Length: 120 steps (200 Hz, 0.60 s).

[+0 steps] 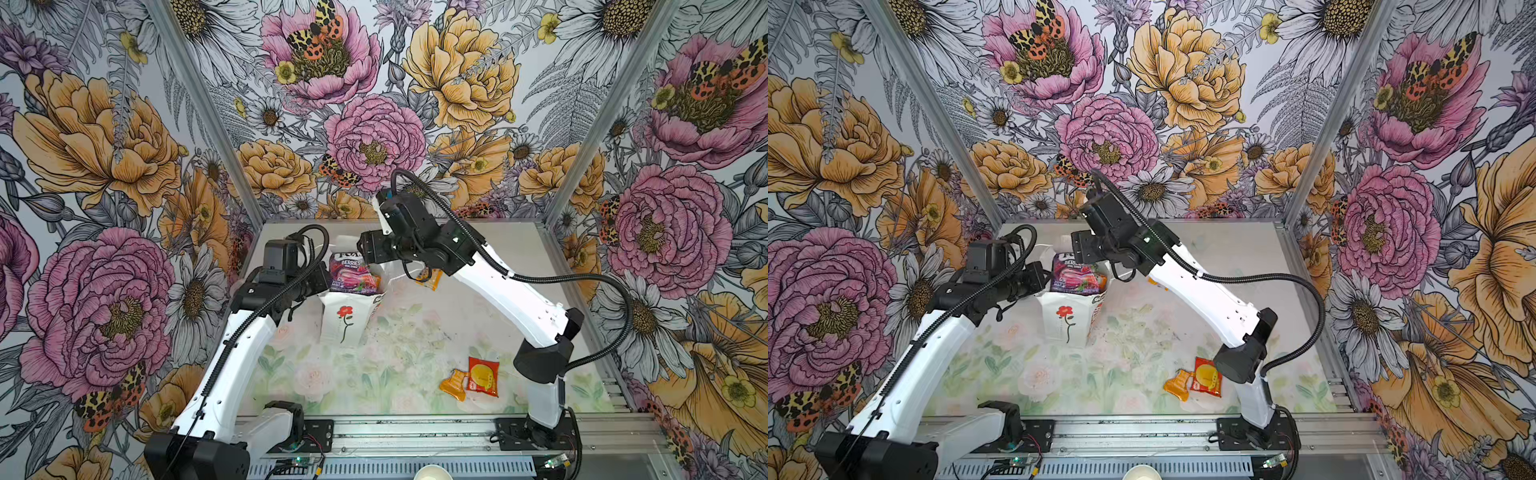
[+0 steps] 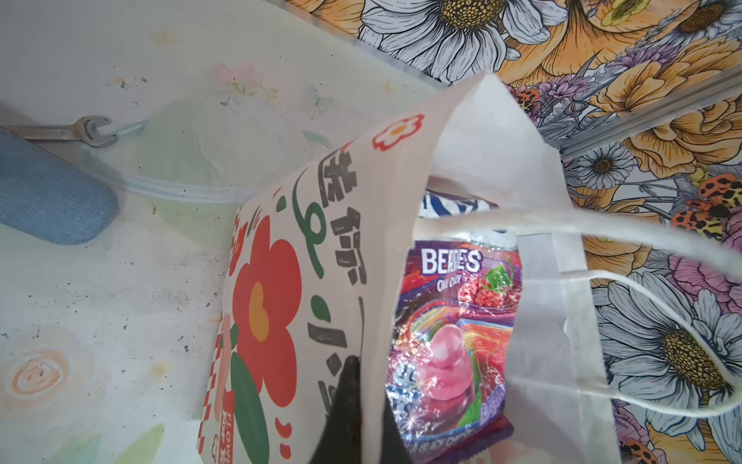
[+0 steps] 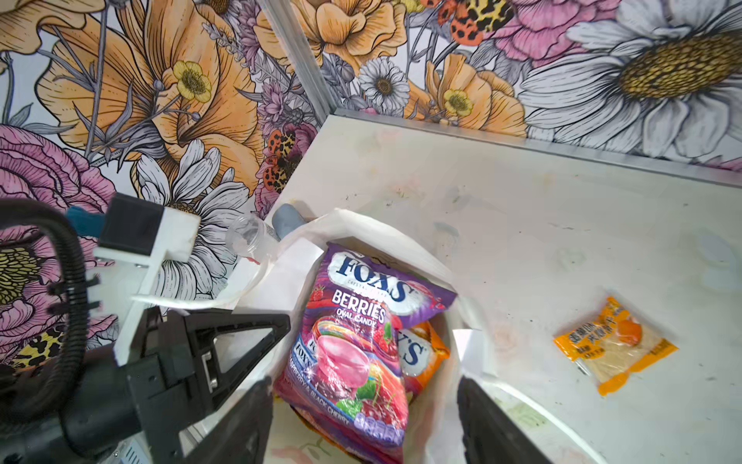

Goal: Place the snacks into the paper bag
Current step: 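Withdraw the right gripper from the paper bag toward the small yellow packet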

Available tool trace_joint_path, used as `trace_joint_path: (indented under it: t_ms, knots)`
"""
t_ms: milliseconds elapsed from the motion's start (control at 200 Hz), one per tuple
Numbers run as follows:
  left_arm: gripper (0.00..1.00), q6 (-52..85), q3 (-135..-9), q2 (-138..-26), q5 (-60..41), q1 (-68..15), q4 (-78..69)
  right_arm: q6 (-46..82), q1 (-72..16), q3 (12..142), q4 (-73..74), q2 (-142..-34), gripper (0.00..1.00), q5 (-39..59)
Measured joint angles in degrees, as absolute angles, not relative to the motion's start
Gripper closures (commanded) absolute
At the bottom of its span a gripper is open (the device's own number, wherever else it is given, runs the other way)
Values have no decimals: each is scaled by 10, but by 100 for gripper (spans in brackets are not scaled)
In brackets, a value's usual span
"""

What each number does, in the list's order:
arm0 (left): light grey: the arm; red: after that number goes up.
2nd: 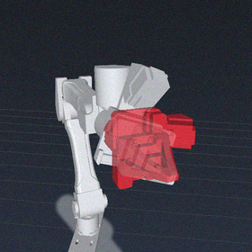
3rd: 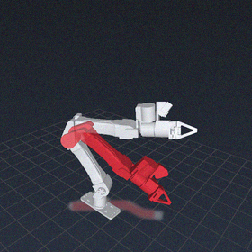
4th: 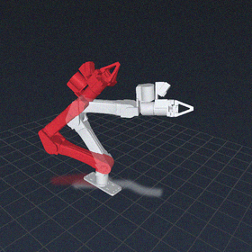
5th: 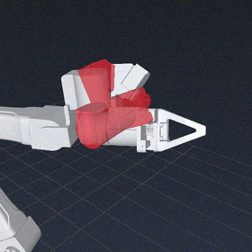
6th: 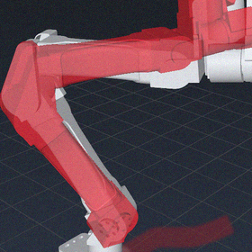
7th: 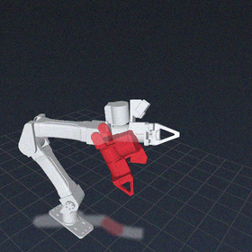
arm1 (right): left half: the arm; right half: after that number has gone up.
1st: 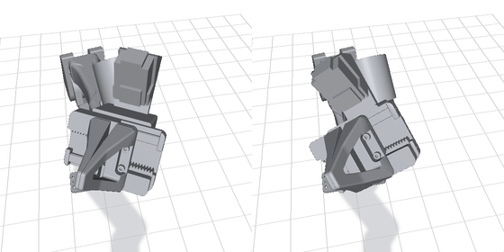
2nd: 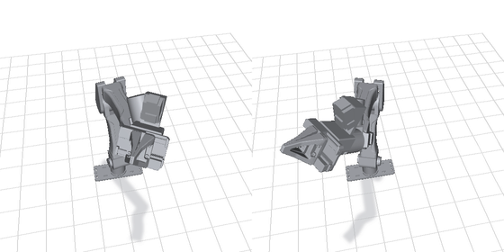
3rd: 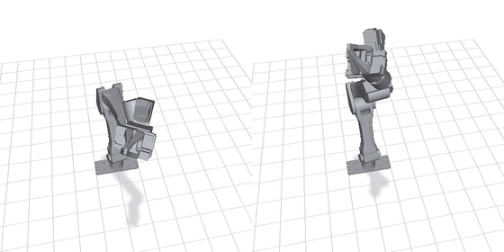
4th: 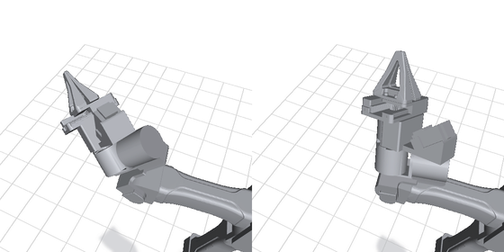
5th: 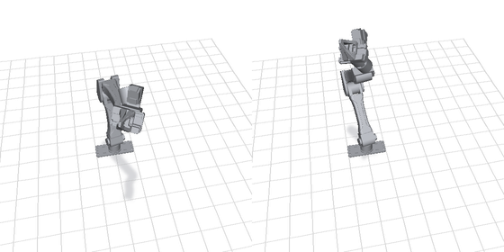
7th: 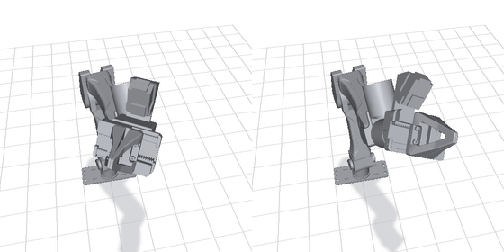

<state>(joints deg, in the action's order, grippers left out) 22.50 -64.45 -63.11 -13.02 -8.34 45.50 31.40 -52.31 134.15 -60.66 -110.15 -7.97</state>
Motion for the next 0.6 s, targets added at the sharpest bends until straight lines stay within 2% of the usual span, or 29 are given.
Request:
trace_joint_path:
  t_ms: [105, 260, 440, 600]
  knots:
    - [98, 225, -644, -631, -130, -83, 455, 310, -520, 1272, -591, -1037, 23, -116]
    - [98, 225, -644, -631, -130, -83, 455, 316, -488, 1068, -531, -890, 23, -149]
    - [98, 225, -644, -631, -130, -83, 455, 364, -346, 820, -460, -717, 23, -162]
    - [98, 225, -644, -631, -130, -83, 455, 411, -251, 651, -386, -635, 23, -154]
